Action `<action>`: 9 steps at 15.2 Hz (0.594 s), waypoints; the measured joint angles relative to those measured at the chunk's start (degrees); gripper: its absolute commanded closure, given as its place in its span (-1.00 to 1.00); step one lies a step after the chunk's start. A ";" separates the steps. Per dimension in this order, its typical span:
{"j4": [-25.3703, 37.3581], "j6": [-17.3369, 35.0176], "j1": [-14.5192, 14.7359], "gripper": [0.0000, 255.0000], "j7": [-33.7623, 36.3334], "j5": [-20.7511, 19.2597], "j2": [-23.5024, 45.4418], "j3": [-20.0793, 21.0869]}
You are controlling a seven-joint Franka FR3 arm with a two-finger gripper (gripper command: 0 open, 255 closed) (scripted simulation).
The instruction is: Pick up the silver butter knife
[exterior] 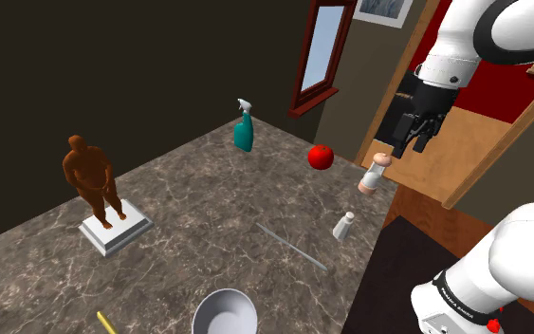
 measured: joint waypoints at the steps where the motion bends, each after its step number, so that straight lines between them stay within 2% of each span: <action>1: 0.00 0.00 0.00 -1.00 0.00 0.00 0.00 0.00; 3: -1.62 2.50 0.57 -1.00 -0.29 0.30 0.77 0.70; 9: -7.51 14.22 3.79 -1.00 -0.52 2.46 5.64 5.01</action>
